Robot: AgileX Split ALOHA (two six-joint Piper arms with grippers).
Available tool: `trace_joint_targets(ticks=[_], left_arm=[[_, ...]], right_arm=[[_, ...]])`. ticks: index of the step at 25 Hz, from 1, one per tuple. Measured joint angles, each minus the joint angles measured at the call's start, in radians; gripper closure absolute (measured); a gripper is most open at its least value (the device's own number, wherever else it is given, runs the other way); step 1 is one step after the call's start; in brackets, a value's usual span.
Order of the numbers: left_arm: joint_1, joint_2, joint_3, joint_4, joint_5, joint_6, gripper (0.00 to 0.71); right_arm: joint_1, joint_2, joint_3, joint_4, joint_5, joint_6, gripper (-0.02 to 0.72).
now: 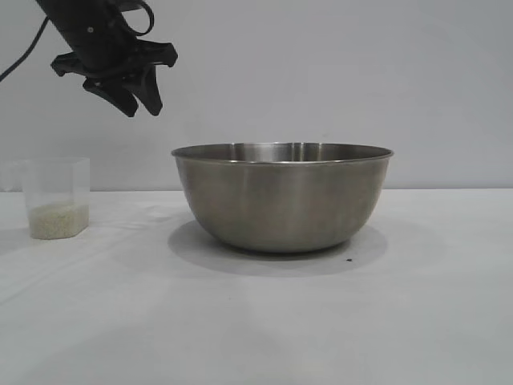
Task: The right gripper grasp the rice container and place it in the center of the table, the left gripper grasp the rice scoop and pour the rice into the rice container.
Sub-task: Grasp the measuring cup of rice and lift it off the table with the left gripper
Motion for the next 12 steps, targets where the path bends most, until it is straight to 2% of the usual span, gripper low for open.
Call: trace_joint_targets(ticks=[8,12], left_arm=[[0.000,0.000,0.000,0.001,0.000,0.000,0.471],[0.000,-0.002,0.000,0.001,-0.003,0.000,0.471]], right_arm=[[0.000,-0.112,0.046,0.012,-0.002,-0.020,0.293],[0.000,-0.113,0.048,0.048,-0.003,-0.081,0.293]])
